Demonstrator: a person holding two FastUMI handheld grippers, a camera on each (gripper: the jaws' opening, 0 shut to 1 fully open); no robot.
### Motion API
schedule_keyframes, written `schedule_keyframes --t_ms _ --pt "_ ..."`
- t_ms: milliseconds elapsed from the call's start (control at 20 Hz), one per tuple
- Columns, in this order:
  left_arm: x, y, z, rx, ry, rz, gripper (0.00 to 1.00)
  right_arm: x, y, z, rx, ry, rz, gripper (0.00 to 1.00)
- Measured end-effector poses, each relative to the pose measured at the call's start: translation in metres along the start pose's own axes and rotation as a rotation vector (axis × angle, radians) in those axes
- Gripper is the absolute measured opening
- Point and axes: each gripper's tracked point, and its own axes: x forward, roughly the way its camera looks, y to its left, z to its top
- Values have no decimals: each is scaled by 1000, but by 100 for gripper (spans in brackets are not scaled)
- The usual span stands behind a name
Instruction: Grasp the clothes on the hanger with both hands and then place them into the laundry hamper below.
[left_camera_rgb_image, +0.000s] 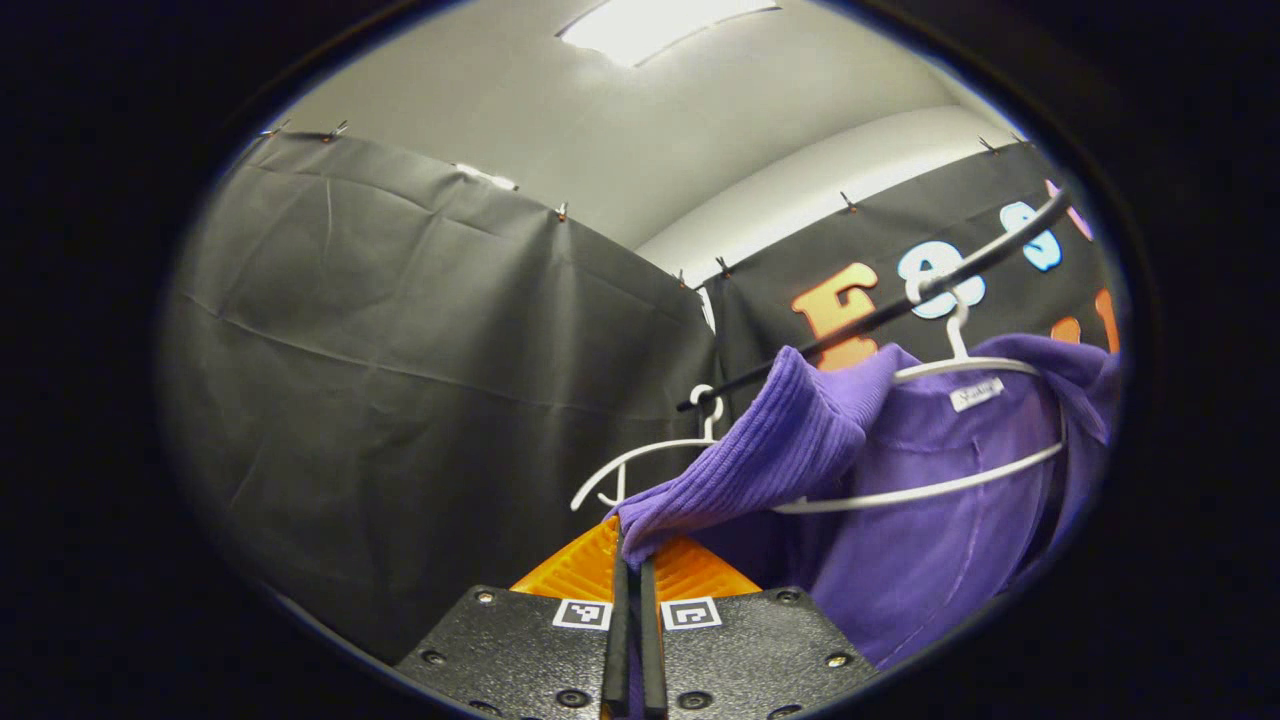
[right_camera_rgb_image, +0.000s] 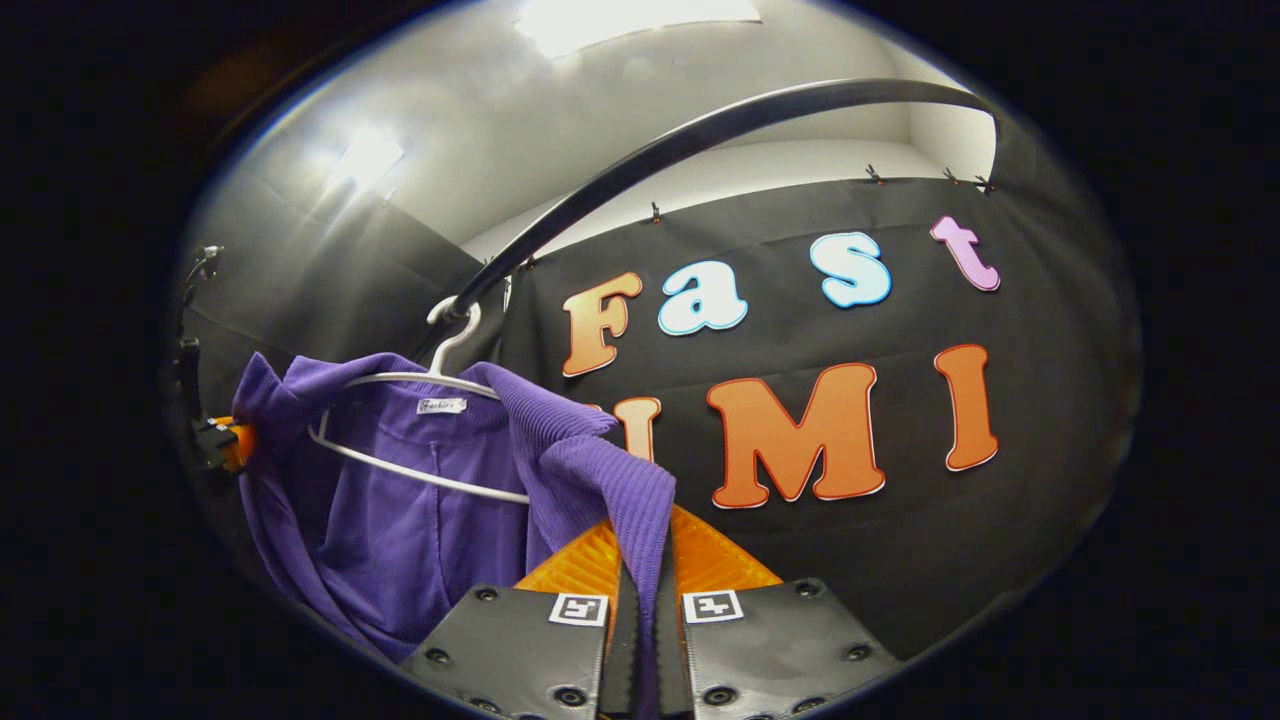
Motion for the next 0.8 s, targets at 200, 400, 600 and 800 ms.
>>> schedule_keyframes --t_ms 200,400,600,800 --pt "23 7 19 -53 -38 -9 7 6 -22 15 18 -33 -63 14" --pt "57 15 26 -47 -34 -35 5 11 -35 32 35 -55 -82 14" --pt "89 6 -4 -107 34 -52 5 33 -50 25 87 -21 -102 14" --pt "106 0 -38 -98 109 -64 2 49 -51 24 44 -26 -136 14"
